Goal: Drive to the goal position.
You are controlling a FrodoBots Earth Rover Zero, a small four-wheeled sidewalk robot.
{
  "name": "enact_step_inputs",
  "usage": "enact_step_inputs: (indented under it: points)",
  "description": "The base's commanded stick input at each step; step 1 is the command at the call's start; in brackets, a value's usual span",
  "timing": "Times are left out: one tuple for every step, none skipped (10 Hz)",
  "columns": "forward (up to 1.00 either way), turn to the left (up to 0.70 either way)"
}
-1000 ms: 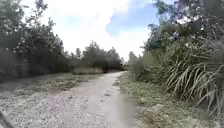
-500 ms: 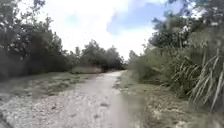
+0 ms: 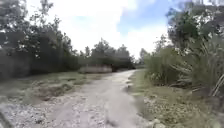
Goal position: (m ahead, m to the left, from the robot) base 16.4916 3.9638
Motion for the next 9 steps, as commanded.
enact_step_inputs:
  points:
    - [1.00,0.27]
    - [1.00,0.27]
    - [1.00,0.27]
    - [1.00,0.27]
    - [1.00,0.27]
    - [1.00,0.27]
    - [1.00,0.27]
    - [1.00,0.27]
    - [1.00,0.27]
